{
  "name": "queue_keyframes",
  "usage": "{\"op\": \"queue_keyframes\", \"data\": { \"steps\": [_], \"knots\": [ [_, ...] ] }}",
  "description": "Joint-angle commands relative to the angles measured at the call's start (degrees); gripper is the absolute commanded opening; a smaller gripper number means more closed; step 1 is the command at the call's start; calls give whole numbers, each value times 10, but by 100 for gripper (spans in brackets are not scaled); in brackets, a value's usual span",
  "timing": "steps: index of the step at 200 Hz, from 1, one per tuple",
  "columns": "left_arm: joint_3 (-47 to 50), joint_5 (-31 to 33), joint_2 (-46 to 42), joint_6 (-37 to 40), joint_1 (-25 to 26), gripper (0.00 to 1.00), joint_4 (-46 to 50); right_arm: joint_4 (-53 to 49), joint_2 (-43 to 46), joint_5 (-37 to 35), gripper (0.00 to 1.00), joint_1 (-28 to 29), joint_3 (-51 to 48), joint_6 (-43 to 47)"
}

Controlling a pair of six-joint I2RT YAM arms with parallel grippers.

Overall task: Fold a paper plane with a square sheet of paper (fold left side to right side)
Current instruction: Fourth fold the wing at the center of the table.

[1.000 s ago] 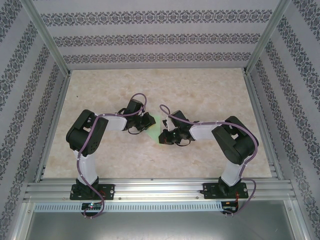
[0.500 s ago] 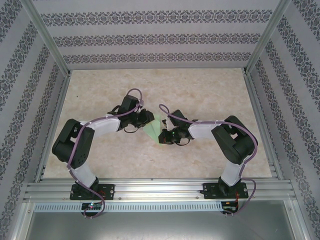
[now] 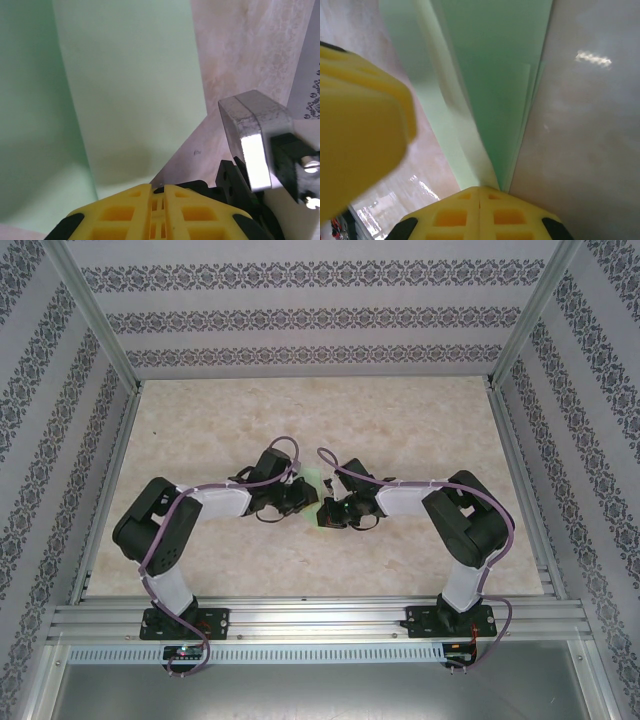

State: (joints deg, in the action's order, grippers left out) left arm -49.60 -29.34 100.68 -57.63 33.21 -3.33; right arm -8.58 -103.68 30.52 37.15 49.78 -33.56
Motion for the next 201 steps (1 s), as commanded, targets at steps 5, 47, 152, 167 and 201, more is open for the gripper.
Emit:
{"op": "queue_keyframes", "data": {
  "steps": [5, 47, 152, 167, 201],
  "knots": [
    [13, 9, 18, -31, 11, 16, -43, -81, -37, -44, 6, 13, -19, 3],
    [17, 6, 39, -49, 18, 16, -65, -83, -40, -46, 6, 15, -18, 5],
    [8, 57, 71, -28, 22, 17, -22, -114, -47, -70, 6, 21, -12, 8],
    [4, 68, 79, -22, 17, 17, -13, -117, -44, -74, 5, 22, -14, 7],
    [-2, 76, 92, -11, -7, 17, -11, -128, -47, -79, 5, 25, -9, 11]
  ]
}}
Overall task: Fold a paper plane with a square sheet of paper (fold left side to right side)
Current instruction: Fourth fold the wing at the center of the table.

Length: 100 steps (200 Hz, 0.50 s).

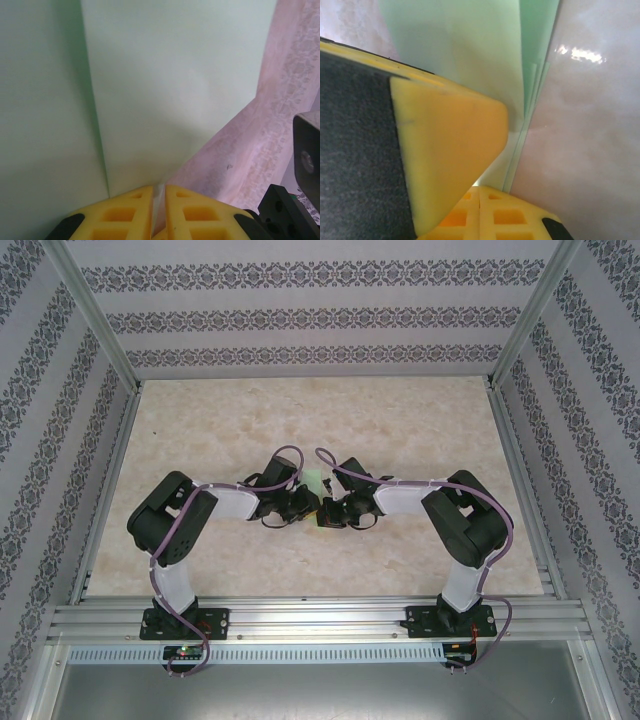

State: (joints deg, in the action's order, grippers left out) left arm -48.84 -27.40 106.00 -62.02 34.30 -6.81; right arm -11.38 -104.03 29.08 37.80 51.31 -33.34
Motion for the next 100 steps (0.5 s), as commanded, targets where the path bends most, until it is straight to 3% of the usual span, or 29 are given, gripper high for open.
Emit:
{"op": "queue_keyframes", "data": {
  "steps": [1, 100],
  "knots": [
    [-10, 56, 39, 33, -19, 17, 24, -100, -43, -65, 6, 19, -23, 9],
    [-107, 72, 76, 92, -66, 18, 90, -115, -47, -74, 5, 24, -19, 13]
  ]
}}
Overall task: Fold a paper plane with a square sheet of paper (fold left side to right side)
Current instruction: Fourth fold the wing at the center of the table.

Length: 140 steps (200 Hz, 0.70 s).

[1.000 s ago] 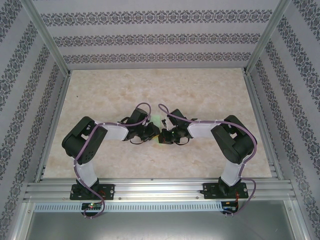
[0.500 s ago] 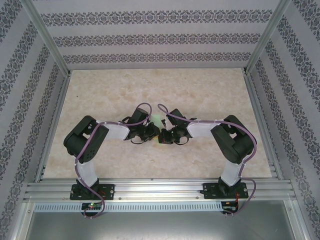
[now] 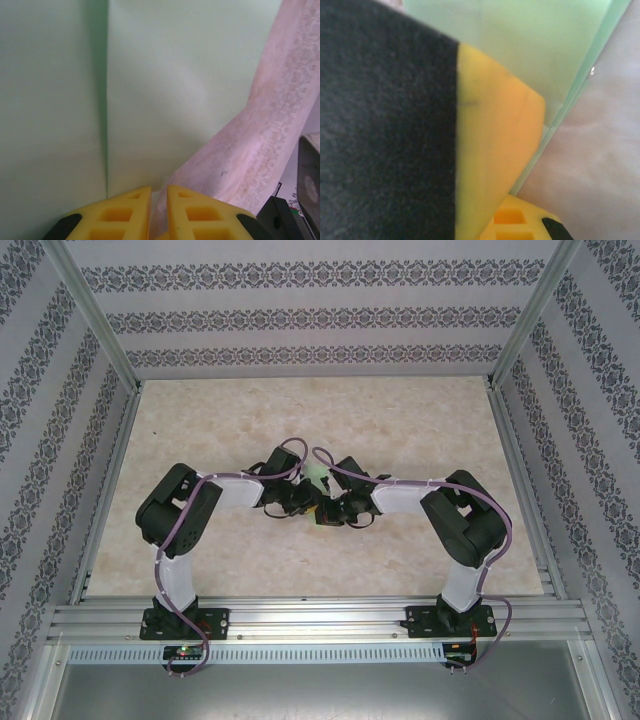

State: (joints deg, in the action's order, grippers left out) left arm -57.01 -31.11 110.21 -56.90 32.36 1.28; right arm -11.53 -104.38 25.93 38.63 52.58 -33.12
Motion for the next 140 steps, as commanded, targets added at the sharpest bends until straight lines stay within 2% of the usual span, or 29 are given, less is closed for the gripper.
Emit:
{"op": "queue_keyframes", "data": {
  "steps": [1, 140],
  "knots": [
    [-26, 109, 35, 41, -47, 18, 10, -113, -43, -42, 5, 16, -31, 11],
    [-115, 91, 81, 63, -72, 22, 42, -129, -50, -45, 6, 20, -19, 17]
  ]
}}
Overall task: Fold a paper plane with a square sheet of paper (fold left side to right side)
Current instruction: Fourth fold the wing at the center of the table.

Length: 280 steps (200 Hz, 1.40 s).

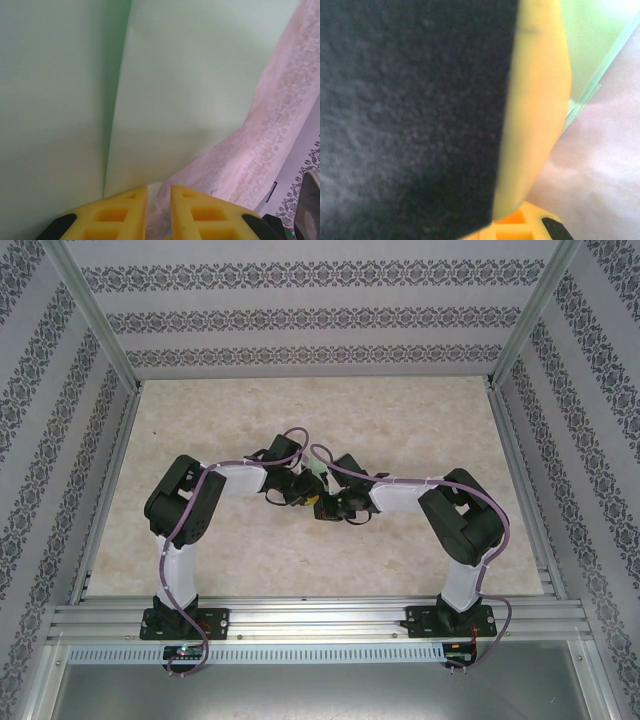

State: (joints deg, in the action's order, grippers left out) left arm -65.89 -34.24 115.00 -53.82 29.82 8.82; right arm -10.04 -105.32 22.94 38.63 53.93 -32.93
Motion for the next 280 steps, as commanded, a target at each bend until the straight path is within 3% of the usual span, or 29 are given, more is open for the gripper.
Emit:
{"op": "queue_keyframes", "data": {
  "steps": [1, 98, 209, 280],
  "knots": [
    [-26, 123, 33, 33, -47, 22, -34, -144, -41, -15, 6, 21, -32, 15],
    [-55, 110, 50, 33, -57, 24, -41, -154, -46, -19, 5, 26, -25, 17],
    [-157, 96, 108, 41, -78, 25, -14, -160, -49, -22, 6, 28, -20, 18],
    [-142, 99, 41, 76, -116, 27, 15, -159, -51, -22, 5, 28, -17, 22]
  ]
}}
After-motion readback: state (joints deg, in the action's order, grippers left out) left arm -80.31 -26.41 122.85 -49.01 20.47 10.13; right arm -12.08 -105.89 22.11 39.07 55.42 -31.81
